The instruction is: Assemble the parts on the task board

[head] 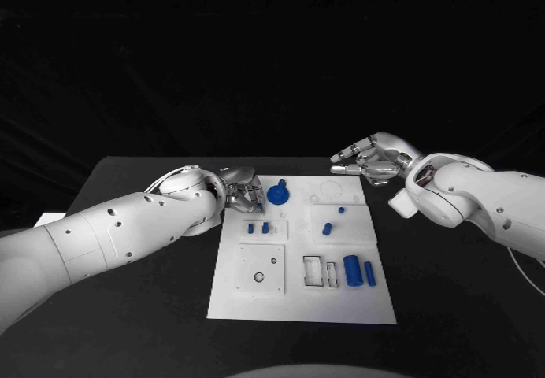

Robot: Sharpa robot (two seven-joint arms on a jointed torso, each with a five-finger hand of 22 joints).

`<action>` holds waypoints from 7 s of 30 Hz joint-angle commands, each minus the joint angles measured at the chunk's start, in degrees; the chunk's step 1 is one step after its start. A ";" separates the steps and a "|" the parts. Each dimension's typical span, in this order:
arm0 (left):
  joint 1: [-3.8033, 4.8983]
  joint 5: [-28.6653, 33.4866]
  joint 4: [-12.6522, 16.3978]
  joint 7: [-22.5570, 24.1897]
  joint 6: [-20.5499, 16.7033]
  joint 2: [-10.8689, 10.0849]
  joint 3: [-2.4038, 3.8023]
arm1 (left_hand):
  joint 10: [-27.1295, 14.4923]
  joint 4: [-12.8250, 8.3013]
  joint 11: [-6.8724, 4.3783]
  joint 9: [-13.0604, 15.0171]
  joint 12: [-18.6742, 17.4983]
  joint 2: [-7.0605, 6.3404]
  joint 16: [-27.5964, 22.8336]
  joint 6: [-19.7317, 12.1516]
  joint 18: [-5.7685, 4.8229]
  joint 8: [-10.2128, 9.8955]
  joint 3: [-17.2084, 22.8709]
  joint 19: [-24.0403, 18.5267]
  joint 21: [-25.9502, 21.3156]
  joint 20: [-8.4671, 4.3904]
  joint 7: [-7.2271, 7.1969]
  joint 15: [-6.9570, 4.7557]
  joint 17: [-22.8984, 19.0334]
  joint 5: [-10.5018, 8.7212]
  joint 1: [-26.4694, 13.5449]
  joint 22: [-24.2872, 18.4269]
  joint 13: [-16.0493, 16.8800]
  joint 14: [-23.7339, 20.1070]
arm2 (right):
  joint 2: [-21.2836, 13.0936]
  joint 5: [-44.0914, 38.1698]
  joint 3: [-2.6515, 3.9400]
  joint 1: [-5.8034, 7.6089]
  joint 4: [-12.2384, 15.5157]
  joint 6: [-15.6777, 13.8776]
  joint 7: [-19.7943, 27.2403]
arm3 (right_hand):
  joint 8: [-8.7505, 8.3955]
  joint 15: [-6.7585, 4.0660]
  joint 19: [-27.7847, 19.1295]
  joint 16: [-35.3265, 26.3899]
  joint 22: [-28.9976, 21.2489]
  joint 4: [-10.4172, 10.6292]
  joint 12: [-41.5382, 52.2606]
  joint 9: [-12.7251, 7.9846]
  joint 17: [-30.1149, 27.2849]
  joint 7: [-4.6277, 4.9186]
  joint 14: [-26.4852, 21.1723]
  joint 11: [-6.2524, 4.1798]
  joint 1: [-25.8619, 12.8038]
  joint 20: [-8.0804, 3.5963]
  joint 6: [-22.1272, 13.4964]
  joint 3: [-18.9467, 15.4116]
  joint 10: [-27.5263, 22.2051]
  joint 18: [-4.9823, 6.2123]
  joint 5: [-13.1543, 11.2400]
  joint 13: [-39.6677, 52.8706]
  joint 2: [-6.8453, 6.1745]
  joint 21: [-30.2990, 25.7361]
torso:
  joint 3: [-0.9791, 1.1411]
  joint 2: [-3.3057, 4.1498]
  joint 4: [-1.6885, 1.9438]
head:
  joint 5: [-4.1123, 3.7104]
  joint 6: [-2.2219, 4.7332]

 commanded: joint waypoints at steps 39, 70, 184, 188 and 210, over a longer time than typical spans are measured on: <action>-0.62 -1.28 -1.99 -1.36 3.98 2.19 -0.48 | 0.00 -0.64 0.15 -0.28 -1.30 -0.45 0.25 -0.26 -0.51 -0.85 -0.37 1.12 -0.13 -0.16 0.07 -0.27 -0.25 -0.26 -1.25 -0.18 -0.05 2.70 | 0.04 -0.02 0.00 -0.09 0.14 0.83 0.61 | 0.39 0.05 -0.34 -0.18 0.04 0.04 0.05 0.08 0.05 0.01 2.57 -0.16 0.00 -0.11 -0.37 -0.37 -0.25 0.82 0.27 2.32 0.25 -0.15 | 0.05 -0.05 -0.01 | -0.20 -0.25; -0.59 1.94 -0.41 -0.70 2.79 -0.79 -0.39 | -7.66 -1.51 2.33 -3.95 -6.47 -2.67 -0.43 -9.32 -0.33 -5.22 -1.54 0.61 -2.16 1.18 0.72 1.41 -2.80 -0.02 -3.59 -1.58 -1.62 2.12 | -0.26 -5.64 0.00 -0.09 -1.22 0.78 -1.93 | 0.79 -0.32 -1.20 -1.61 -2.49 -1.65 -33.56 0.22 -1.33 -0.24 2.20 -0.51 4.25 -0.46 0.44 1.37 -17.02 1.31 -1.67 -21.02 1.95 -1.91 | 0.05 -0.09 -0.01 | -0.25 -0.30; -0.74 87.82 15.35 29.77 -9.57 -16.99 -0.40 | -7.66 -0.71 1.94 -4.34 7.48 2.09 -8.53 -5.01 3.20 -0.92 -6.99 -8.88 -22.74 1.77 2.21 1.53 -21.19 1.10 -2.96 -18.73 2.58 -6.65 | 1.93 -59.30 1.34 -4.00 17.50 5.22 -18.53 | 0.71 -0.39 0.97 -0.99 -0.52 -7.88 -66.95 1.48 -2.08 -1.62 2.89 -0.51 6.56 -0.38 13.17 31.74 -6.71 0.89 -11.76 -69.88 -3.69 -0.82 | -0.11 -0.12 0.12 | -0.67 -0.03; -0.75 87.82 15.50 29.72 -9.46 -16.89 -0.41 | -7.66 -0.71 1.94 -4.34 7.48 2.09 -8.53 -5.01 3.20 -0.92 -6.99 -8.88 -22.74 1.77 2.21 1.53 -21.19 1.10 -2.96 -18.73 2.58 -6.65 | 4.45 -59.82 1.06 -5.40 18.07 5.62 -17.91 | 0.70 -0.39 0.96 -1.00 -0.57 -7.88 -66.96 1.48 -2.10 -1.61 2.89 -0.51 6.55 -0.39 13.16 31.75 -6.72 0.90 -11.75 -69.90 -3.68 -0.84 | -0.14 -0.06 0.03 | 0.72 -0.53; -0.75 87.76 15.93 29.46 -9.00 -16.69 -0.44 | -7.93 -0.78 1.99 -4.34 7.60 2.08 -8.61 -5.06 3.20 -0.90 -6.99 -8.95 -22.81 1.81 2.23 1.57 -21.40 1.10 -2.92 -18.76 2.59 -6.76 | 11.97 -59.27 -0.09 -11.74 14.08 7.45 -15.04 | 0.56 -0.39 0.86 -1.04 -0.81 -7.94 -67.07 1.48 -2.19 -1.51 2.87 -0.45 6.47 -0.45 12.98 31.84 -6.89 0.96 -11.68 -70.02 -3.67 -0.98 | -0.10 -0.07 0.06 | 3.19 -2.36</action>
